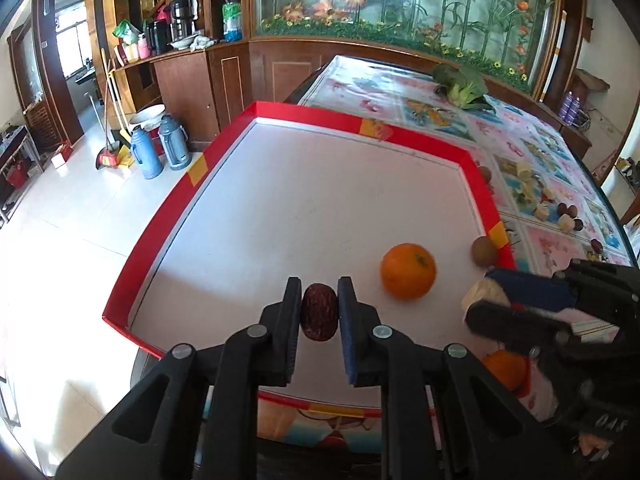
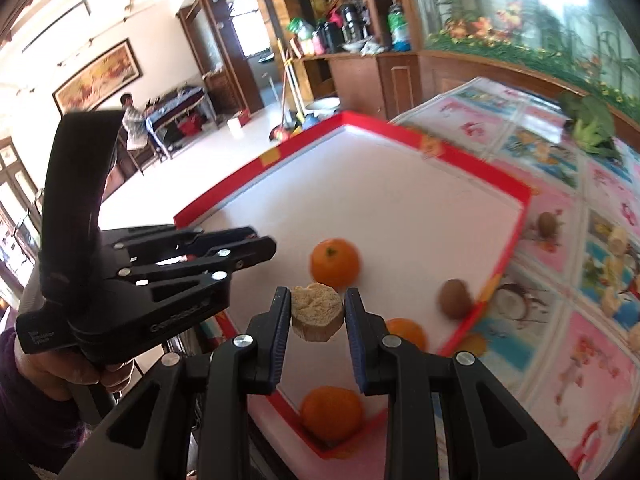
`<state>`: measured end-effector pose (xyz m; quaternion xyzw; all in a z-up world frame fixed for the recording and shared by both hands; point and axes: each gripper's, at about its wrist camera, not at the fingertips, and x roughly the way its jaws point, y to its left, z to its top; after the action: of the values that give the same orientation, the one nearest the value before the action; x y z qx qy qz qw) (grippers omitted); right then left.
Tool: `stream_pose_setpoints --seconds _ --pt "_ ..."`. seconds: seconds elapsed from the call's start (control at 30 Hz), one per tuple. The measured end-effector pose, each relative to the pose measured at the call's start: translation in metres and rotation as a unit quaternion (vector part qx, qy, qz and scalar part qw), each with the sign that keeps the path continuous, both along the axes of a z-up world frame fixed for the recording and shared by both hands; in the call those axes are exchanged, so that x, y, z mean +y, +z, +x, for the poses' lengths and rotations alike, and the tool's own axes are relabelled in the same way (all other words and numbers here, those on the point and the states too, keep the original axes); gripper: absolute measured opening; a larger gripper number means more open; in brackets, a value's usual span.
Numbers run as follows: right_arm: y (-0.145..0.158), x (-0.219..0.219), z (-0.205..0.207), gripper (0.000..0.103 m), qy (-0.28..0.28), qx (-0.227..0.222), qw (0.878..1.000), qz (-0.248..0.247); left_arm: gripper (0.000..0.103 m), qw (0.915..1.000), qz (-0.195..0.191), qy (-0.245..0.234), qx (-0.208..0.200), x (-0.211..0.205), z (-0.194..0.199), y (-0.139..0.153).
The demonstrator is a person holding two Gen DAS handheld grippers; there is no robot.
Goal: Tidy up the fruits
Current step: 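Open the right tool to drop the bread bun in the tray while the left tool releases the date, then move the right tool to another dark red date and close on it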
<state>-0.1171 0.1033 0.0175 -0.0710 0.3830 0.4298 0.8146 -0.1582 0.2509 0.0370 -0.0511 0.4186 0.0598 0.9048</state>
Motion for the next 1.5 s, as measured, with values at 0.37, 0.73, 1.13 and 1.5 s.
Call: stream_pose_setpoints --seconds 0.37,0.73,1.13,1.5 --pt "-0.022 0.020 0.008 0.027 0.002 0.044 0.998 -0.036 0.020 0.9994 0.026 0.005 0.021 -0.001 0.003 -0.012" --pt "-0.002 -0.018 0.008 0.038 -0.008 0.058 0.998 0.024 0.069 0.9986 0.036 0.036 0.014 0.003 -0.003 0.000" --pt "0.003 -0.137 0.013 0.041 -0.117 0.034 0.991 0.061 0.075 0.9989 0.044 0.012 -0.005 -0.027 -0.008 0.020" --pt "-0.015 -0.257 0.015 0.042 -0.250 0.037 0.966 0.048 0.076 0.9948 0.046 -0.090 -0.013 -0.104 -0.006 0.034"
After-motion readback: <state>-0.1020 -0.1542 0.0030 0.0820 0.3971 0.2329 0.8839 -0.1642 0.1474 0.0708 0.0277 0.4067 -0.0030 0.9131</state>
